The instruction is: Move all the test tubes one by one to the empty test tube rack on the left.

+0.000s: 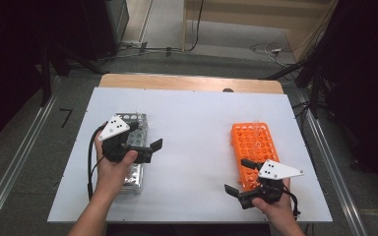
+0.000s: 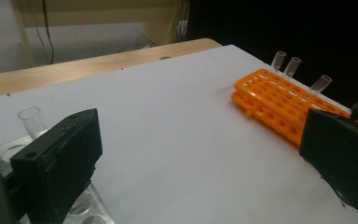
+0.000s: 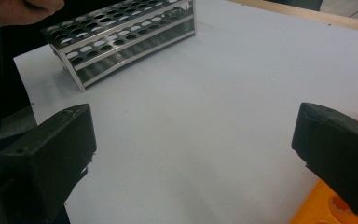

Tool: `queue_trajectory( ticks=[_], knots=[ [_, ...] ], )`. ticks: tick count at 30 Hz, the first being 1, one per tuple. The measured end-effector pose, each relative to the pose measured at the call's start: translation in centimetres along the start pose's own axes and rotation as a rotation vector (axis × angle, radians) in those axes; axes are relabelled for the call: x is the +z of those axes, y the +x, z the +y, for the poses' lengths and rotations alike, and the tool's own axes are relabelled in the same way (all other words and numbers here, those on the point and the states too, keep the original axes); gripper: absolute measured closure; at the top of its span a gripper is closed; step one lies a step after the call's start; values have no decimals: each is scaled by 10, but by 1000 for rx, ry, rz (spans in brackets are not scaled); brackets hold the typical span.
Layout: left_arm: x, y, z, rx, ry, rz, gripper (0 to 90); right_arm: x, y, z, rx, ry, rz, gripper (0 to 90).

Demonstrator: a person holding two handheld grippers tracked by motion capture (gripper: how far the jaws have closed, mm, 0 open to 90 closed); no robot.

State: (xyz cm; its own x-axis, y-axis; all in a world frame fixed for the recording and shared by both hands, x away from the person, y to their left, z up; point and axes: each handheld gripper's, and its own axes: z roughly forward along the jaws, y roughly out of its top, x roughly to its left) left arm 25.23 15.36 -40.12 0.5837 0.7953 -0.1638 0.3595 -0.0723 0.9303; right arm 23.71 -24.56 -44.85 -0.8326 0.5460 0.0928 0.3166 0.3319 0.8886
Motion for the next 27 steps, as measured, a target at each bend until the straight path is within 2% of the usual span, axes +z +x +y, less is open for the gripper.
queue_trajectory(
  ticks=[5, 7, 12, 17, 20, 27],
  knots=[
    [-9, -16, -8, 18, -13, -30, 0, -2, 0, 2, -2, -7, -5, 0],
    [-11, -22, -13, 36, -9, -20, 0, -3, -1, 2, -1, -9, -9, 0],
    [-18, -30, -25, 33, -13, -36, 0, -5, -2, 4, 1, -15, -19, 0],
    [-25, -35, -36, 43, -27, -55, 0, -9, -5, 6, 2, -24, -27, 0],
    [-29, -37, -40, 58, -26, -53, 0, -12, -7, 7, 0, -32, -39, 0],
    [-37, -37, -51, 48, -20, -41, 0, -21, -13, 9, 7, -43, -68, 0]
  ],
)
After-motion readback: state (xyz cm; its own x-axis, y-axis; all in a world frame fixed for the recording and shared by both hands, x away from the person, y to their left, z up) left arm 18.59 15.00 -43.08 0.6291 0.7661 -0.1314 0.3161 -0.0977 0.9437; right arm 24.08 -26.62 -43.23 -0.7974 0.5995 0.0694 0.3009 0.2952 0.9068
